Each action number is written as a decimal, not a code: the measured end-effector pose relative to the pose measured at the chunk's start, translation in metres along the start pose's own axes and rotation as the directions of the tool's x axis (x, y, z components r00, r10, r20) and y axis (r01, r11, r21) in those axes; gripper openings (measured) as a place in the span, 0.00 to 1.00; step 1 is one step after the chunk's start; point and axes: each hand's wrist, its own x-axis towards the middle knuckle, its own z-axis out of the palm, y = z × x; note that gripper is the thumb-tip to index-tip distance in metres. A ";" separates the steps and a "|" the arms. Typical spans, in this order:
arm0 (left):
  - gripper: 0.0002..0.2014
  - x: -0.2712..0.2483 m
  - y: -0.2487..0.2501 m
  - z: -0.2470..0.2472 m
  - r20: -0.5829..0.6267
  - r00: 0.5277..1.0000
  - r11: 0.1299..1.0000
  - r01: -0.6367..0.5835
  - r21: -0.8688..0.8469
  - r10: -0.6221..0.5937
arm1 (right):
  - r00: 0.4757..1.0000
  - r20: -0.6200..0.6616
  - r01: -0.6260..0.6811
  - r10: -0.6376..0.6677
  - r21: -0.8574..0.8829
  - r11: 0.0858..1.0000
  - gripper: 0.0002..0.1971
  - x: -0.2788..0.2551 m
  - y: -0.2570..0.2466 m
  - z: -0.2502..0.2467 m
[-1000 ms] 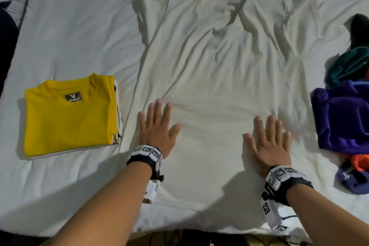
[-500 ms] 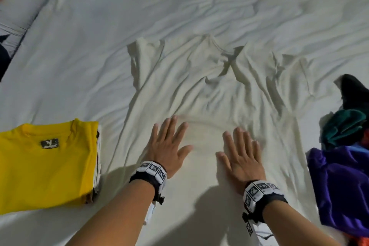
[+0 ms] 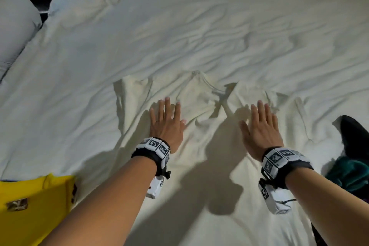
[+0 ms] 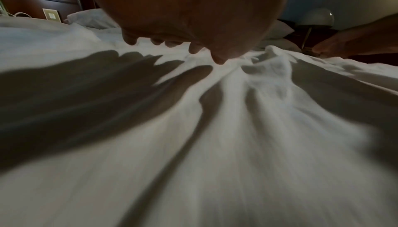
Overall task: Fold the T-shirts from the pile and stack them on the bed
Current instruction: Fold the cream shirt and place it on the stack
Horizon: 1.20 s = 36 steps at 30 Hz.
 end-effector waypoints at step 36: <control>0.25 0.093 0.102 -0.024 -0.148 0.869 0.881 -0.468 0.065 0.473 | 0.965 -0.023 -0.255 0.260 0.137 0.957 0.18 0.090 0.084 -0.060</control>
